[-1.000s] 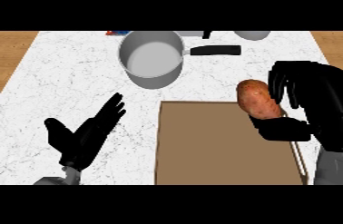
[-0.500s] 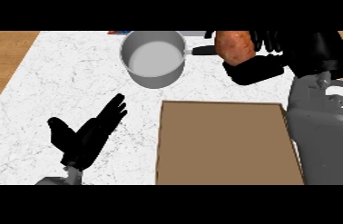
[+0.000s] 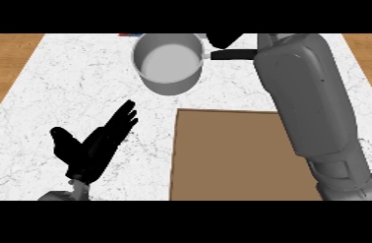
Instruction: Pick the sweet potato from the tray and place it in the pot
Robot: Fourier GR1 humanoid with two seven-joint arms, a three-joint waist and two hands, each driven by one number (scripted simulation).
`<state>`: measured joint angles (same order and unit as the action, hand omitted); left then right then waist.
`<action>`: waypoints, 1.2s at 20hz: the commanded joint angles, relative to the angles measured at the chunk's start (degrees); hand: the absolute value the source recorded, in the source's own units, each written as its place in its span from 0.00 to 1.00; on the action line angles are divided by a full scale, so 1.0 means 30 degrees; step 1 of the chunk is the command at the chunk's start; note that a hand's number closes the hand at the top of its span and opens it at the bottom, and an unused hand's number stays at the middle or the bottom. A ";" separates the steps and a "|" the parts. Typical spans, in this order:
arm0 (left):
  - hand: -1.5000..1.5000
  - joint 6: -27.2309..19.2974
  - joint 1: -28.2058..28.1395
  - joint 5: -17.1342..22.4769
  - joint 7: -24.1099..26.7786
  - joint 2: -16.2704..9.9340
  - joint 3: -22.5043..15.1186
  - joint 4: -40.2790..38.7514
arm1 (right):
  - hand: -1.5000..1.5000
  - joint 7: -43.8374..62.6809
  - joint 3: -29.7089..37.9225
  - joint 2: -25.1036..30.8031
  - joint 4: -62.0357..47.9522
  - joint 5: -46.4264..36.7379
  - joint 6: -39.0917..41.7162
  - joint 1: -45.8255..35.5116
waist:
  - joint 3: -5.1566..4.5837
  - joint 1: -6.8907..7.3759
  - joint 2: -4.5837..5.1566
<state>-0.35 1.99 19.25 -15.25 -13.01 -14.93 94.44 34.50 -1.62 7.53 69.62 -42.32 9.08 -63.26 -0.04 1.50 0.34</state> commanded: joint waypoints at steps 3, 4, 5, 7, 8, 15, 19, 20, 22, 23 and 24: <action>0.50 0.0045 0.0275 -0.0372 -0.0314 0.0232 -0.0062 0.0070 | 1.00 -0.2698 0.0634 -0.0695 -0.6775 -0.0669 -0.2251 -0.2977 | 0.0001 0.0156 0.0059; 0.50 0.0858 0.0071 0.0115 0.0412 0.0176 0.0140 -0.0372 | 1.00 -0.3579 0.0431 -0.1205 -0.7474 -0.0859 -0.3238 -0.2453 | -0.0004 0.0207 0.0103; 0.50 0.0785 0.0582 -0.0024 0.0604 0.0093 0.0585 -0.1044 | 1.00 -0.3783 0.0543 -0.1665 -0.8354 -0.0969 -0.3994 -0.2750 | -0.0007 0.0235 0.0143; 0.50 0.0285 0.1179 -0.0091 -0.0592 0.0314 0.0230 -0.0364 | 1.00 -0.4408 0.0992 -0.1879 -1.0502 -0.1244 -0.5353 -0.3610 | -0.0003 0.0604 0.0291; 0.50 0.0297 0.0470 -0.0377 -0.0032 0.0768 -0.0381 -0.0329 | 1.00 -0.4846 0.1256 -0.1859 -1.1241 -0.1213 -0.5792 -0.4089 | -0.0005 0.0615 0.0266; 0.50 0.1230 0.0064 0.0030 -0.0116 0.0206 -0.0201 0.0347 | 1.00 -0.8025 0.2599 -0.2481 -1.4908 -0.0006 -0.8457 -0.4159 | 0.0000 0.1108 0.0405; 0.50 0.1348 0.1534 0.0071 -0.0113 0.0236 0.0489 -0.1102 | 1.00 -0.7417 0.2066 -0.2500 -1.7217 -0.0095 -0.8145 -0.5603 | -0.0028 0.1422 0.0599; 0.50 0.1075 0.0799 -0.0269 0.0103 0.0631 -0.0193 -0.0388 | 1.00 -0.7868 0.3087 -0.2502 -1.7357 0.0679 -0.8297 -0.5149 | -0.0009 0.1444 0.0590; 0.50 0.0827 0.1677 -0.0619 -0.0120 0.0945 -0.0347 -0.0964 | 1.00 -0.7736 0.3566 -0.2506 -1.7596 0.1788 -0.9625 -0.4979 | -0.0004 0.1518 0.0620; 0.50 0.0922 0.1565 -0.0547 -0.0199 0.1057 -0.0601 -0.0711 | 0.00 -0.8001 0.4119 -0.2507 -1.7641 0.2394 -0.9598 -0.4929 | 0.0004 0.1844 0.0748; 0.50 0.0734 0.1649 -0.0632 -0.0301 0.0967 -0.0379 -0.0725 | 0.00 -0.8590 0.4578 -0.2508 -1.7563 0.3185 -0.9507 -0.4822 | 0.0014 0.1649 0.0618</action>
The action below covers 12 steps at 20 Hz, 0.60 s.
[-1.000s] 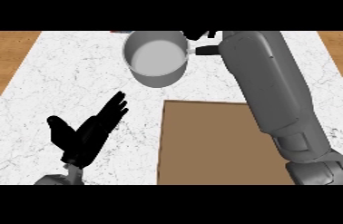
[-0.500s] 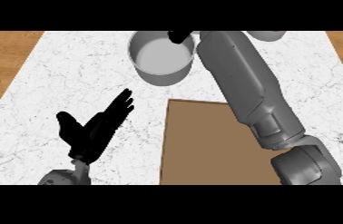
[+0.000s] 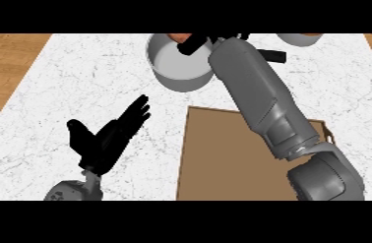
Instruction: Pick the sweet potato from the tray and place it in the pot
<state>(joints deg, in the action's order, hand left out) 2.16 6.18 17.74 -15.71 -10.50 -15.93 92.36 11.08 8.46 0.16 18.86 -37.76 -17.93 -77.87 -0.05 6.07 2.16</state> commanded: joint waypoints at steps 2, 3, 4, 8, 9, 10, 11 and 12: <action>0.50 0.0325 0.0518 -0.0043 -0.0119 -0.0061 -0.0042 -0.0257 | 0.00 -0.2057 0.2354 -0.0052 -0.0438 0.3375 -0.0493 0.0416 | 0.0036 0.0591 0.0205; 0.50 0.0676 0.0883 0.0227 -0.0471 -0.0238 0.0021 -0.0235 | 0.00 -0.2527 0.2238 -0.0052 -0.0783 0.3634 -0.1130 0.0603 | 0.0029 0.0943 0.0273; 0.50 0.0149 -0.0104 -0.0241 0.0162 0.0209 -0.0383 0.0026 | 0.00 -0.3540 0.2641 -0.0053 -0.0643 0.4004 -0.1050 0.0947 | 0.0036 0.0707 0.0149; 0.50 0.0321 0.0447 -0.0074 -0.0259 -0.0086 0.0005 0.0010 | 0.00 -0.4672 0.3437 -0.0054 -0.1100 0.5108 -0.1271 0.0263 | 0.0027 0.0699 0.0150; 0.50 0.0052 0.0014 -0.0403 0.0107 0.0443 -0.0566 0.0043 | 0.00 -0.5020 0.3701 -0.0054 -0.1124 0.5233 -0.1586 0.0410 | 0.0026 0.0749 0.0223; 0.50 0.0439 0.0444 0.0013 -0.0174 -0.0223 0.0244 -0.0129 | 0.00 -0.5550 0.3689 -0.0054 -0.1265 0.5506 -0.1826 0.0297 | 0.0019 0.0670 0.0149; 0.50 -0.0340 0.1135 -0.0454 -0.0373 0.0495 -0.0067 -0.0242 | 0.00 -0.6675 0.3857 -0.0054 -0.1153 0.5552 -0.1967 0.1015 | 0.0040 0.0390 0.0244; 0.50 0.0484 -0.0088 -0.0080 0.0043 0.0139 -0.0286 -0.0156 | 0.00 -0.6180 0.4143 -0.0054 -0.1008 0.5698 -0.2445 0.0176 | 0.0014 0.0444 0.0127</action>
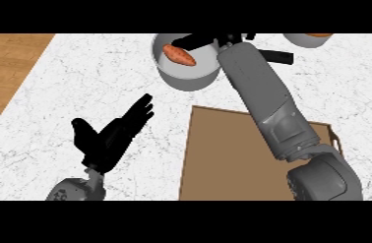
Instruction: Pick the sweet potato from the tray and place it in the pot
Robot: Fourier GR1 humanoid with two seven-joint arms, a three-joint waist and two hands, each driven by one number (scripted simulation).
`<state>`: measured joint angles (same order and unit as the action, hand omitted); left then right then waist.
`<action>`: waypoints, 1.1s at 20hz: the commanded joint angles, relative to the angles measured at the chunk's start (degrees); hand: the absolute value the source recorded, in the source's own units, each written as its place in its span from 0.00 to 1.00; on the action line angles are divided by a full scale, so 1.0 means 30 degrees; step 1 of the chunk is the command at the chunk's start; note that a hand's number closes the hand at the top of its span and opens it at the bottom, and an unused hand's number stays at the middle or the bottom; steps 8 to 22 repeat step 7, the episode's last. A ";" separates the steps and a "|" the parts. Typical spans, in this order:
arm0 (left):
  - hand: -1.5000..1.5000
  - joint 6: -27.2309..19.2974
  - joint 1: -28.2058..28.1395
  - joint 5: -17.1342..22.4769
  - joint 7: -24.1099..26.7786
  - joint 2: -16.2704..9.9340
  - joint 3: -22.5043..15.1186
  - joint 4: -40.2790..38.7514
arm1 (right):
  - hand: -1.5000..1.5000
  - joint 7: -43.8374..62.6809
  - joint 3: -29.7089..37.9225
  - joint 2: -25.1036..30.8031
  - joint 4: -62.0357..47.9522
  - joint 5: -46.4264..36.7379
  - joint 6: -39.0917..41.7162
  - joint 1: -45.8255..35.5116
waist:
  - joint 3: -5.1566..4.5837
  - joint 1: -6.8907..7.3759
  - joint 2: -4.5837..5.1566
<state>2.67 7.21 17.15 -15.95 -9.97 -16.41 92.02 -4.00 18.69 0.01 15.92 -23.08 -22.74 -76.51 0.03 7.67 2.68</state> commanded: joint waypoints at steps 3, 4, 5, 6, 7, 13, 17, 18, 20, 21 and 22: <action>0.50 -0.0054 -0.0166 0.0052 -0.0034 -0.0037 0.0345 -0.0267 | 0.00 -0.1830 0.0384 -0.0002 -0.0627 0.0190 -0.2495 0.0175 | -0.0023 -0.0586 -0.0145; 0.50 -0.0104 -0.0169 0.0186 -0.0079 -0.0137 0.0636 -0.0113 | 0.00 -0.1409 0.0657 -0.0003 -0.0704 0.0286 -0.2824 -0.0016 | -0.0022 -0.0737 -0.0205; 0.50 -0.0016 -0.0199 -0.0127 0.0029 -0.0043 0.0199 -0.0152 | 0.00 -0.1634 0.0706 -0.0002 -0.0986 0.0335 -0.3138 0.0008 | -0.0022 -0.0431 -0.0065; 0.50 0.0227 -0.0836 0.0293 0.0191 -0.0254 0.0593 -0.0243 | 0.00 -0.1316 0.0869 0.0705 -0.0972 0.0482 -0.1994 -0.0386 | -0.0023 -0.0833 -0.0255; 0.50 -0.0056 -0.0816 0.0062 0.0187 -0.0248 0.0613 0.0208 | 0.00 -0.2208 0.1085 0.0483 -0.0939 0.0627 -0.2748 0.0552 | -0.0011 -0.0882 -0.0270; 0.50 -0.0056 -0.0816 0.0062 0.0187 -0.0248 0.0613 0.0208 | 0.00 -0.2208 0.1085 0.0483 -0.0939 0.0627 -0.2748 0.0552 | -0.0011 -0.0882 -0.0270; 0.50 -0.0056 -0.0816 0.0062 0.0187 -0.0248 0.0613 0.0208 | 0.00 -0.2208 0.1085 0.0483 -0.0939 0.0627 -0.2748 0.0552 | -0.0011 -0.0882 -0.0270; 0.50 -0.0056 -0.0816 0.0062 0.0187 -0.0248 0.0613 0.0208 | 0.00 -0.2208 0.1085 0.0483 -0.0939 0.0627 -0.2748 0.0552 | -0.0011 -0.0882 -0.0270; 0.50 -0.0056 -0.0816 0.0062 0.0187 -0.0248 0.0613 0.0208 | 0.00 -0.2208 0.1085 0.0483 -0.0939 0.0627 -0.2748 0.0552 | -0.0011 -0.0882 -0.0270; 0.50 -0.0056 -0.0816 0.0062 0.0187 -0.0248 0.0613 0.0208 | 0.00 -0.2208 0.1085 0.0483 -0.0939 0.0627 -0.2748 0.0552 | -0.0011 -0.0882 -0.0270; 0.50 -0.0056 -0.0816 0.0062 0.0187 -0.0248 0.0613 0.0208 | 0.00 -0.2208 0.1085 0.0483 -0.0939 0.0627 -0.2748 0.0552 | -0.0011 -0.0882 -0.0270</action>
